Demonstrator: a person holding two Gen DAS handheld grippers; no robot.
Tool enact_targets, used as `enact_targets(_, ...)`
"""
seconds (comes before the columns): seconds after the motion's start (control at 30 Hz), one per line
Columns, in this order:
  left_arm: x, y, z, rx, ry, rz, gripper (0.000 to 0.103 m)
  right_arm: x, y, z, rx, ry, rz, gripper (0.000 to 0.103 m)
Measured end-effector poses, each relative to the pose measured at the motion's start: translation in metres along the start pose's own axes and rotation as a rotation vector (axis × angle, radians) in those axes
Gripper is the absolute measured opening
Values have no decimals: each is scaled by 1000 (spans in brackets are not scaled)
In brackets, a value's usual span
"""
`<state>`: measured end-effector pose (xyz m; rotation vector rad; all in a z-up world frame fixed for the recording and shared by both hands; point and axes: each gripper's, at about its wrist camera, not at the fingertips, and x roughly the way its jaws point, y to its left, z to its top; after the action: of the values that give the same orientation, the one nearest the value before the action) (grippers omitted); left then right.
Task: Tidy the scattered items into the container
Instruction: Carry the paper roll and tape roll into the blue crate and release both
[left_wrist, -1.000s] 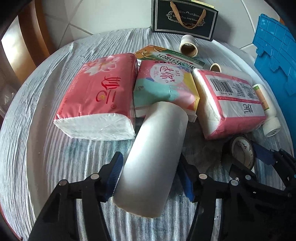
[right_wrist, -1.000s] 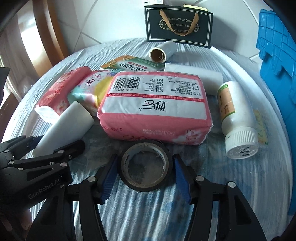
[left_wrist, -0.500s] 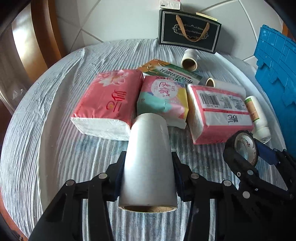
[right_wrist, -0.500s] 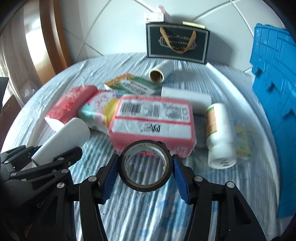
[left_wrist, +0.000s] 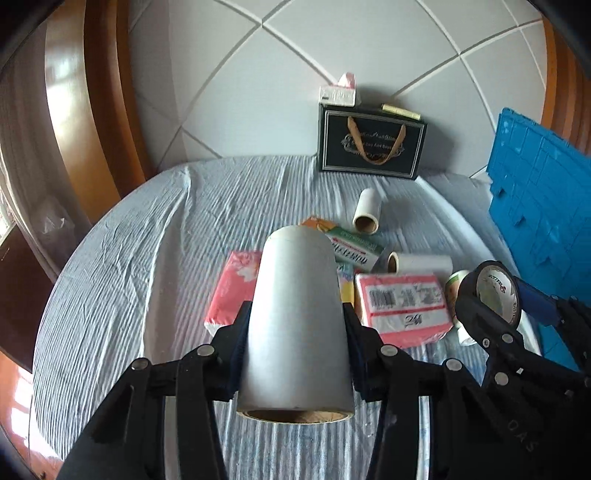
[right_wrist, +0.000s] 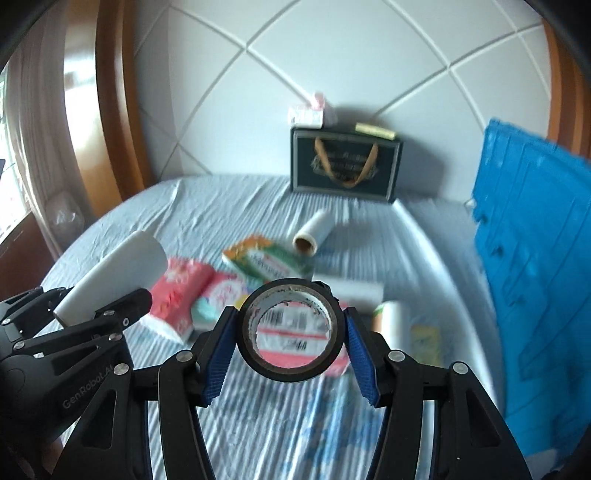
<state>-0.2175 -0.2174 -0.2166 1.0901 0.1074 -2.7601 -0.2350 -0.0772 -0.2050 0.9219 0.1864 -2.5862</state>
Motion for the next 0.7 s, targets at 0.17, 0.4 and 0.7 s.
enact_targets(0.17, -39, -11, 34, 27, -105, -47, 45, -49, -2, 35, 2, -116, -72, 56)
enact_targets(0.4, -83, -55, 65, 79, -206, -122, 45, -114, -32, 61, -17, -233, -210, 56)
enact_targets(0.7, -133, -177, 93, 157, -317, -271, 45, -204, -146, 73, 17, -368, -394, 56)
